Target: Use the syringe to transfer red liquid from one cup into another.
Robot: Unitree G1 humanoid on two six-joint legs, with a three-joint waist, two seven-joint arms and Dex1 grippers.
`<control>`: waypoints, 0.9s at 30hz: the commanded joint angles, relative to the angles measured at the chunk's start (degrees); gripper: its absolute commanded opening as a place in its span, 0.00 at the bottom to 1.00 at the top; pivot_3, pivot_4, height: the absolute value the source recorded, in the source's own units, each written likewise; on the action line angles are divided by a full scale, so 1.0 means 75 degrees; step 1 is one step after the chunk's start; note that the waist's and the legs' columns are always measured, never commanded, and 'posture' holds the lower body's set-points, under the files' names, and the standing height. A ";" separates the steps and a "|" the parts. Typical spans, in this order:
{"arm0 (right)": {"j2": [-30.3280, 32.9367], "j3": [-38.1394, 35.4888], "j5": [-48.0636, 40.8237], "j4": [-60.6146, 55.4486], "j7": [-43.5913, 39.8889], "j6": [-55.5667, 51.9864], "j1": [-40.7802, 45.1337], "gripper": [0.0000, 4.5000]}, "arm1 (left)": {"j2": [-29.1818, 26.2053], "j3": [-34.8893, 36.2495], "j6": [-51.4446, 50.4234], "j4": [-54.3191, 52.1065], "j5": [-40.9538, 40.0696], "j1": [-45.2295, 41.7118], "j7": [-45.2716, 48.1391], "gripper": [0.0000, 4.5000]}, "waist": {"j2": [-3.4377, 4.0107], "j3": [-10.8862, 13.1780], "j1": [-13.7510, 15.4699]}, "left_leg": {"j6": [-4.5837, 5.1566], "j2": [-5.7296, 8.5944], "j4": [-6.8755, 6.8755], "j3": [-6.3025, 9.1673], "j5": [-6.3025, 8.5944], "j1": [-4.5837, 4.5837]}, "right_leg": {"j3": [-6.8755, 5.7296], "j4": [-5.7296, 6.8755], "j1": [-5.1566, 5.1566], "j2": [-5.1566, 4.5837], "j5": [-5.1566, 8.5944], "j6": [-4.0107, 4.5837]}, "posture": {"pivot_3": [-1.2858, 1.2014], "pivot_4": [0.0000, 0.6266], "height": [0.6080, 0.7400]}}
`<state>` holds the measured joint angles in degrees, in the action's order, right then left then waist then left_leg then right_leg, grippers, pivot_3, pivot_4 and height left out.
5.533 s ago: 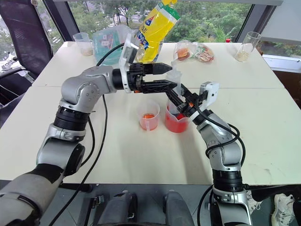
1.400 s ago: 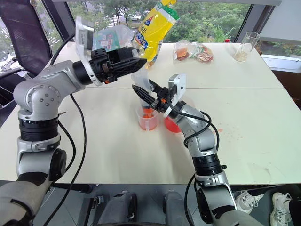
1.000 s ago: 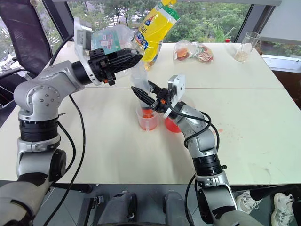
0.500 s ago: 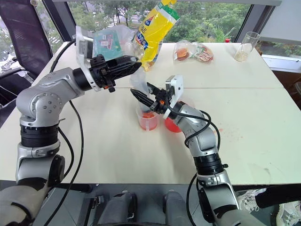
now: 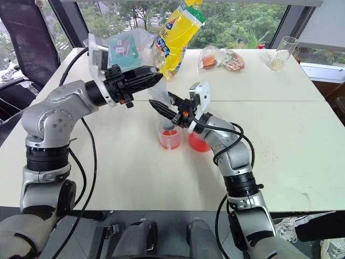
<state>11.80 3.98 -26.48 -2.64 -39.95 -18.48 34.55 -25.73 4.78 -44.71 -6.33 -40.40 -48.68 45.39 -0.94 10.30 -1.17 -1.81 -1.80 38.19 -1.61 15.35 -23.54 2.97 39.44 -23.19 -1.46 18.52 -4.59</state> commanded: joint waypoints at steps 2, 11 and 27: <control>-0.0044 -0.0493 -0.0279 -0.0592 0.0244 0.0165 0.0436 0.31 | -0.0072 -0.0283 -0.0436 -0.0225 -0.0233 0.0077 0.0204 0.40 | 0.0000 0.0000 0.0001 | 0.0000 0.0000 0.0000 0.0000 0.0000 0.0000 | 0.0000 0.0000 0.0000 0.0000 0.0000 0.0000 | 0.52 0.24 1.00; -0.0063 -0.0352 -0.0326 -0.0628 0.0153 -0.0007 0.0132 0.31 | -0.0743 0.0722 -0.0777 -0.0362 -0.0657 -0.0021 -0.0021 0.99 | -0.0001 0.0001 -0.0048 | 0.0000 -0.0002 -0.0003 0.0001 0.0000 0.0000 | 0.0001 0.0000 -0.0003 0.0002 0.0000 0.0000 | 0.52 0.24 1.00; 0.1780 -0.2445 -0.1490 0.0576 0.2522 -0.3568 0.2929 0.31 | -0.1654 0.1433 -0.0794 -0.1216 -0.1078 0.1530 -0.0226 0.99 | -0.0002 0.0002 -0.0149 | 0.0004 0.0000 -0.0012 0.0006 0.0003 -0.0001 | -0.0002 -0.0013 0.0001 -0.0017 0.0000 0.0001 | 0.52 0.24 1.00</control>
<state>23.61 -11.89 -37.41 -0.39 -23.50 -40.71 55.39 -37.69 14.21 -50.98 -12.95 -47.16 -37.45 44.10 -0.96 10.32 -2.28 -1.78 -1.78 38.06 -1.57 15.38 -23.55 2.95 39.28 -23.16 -1.61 18.52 -4.58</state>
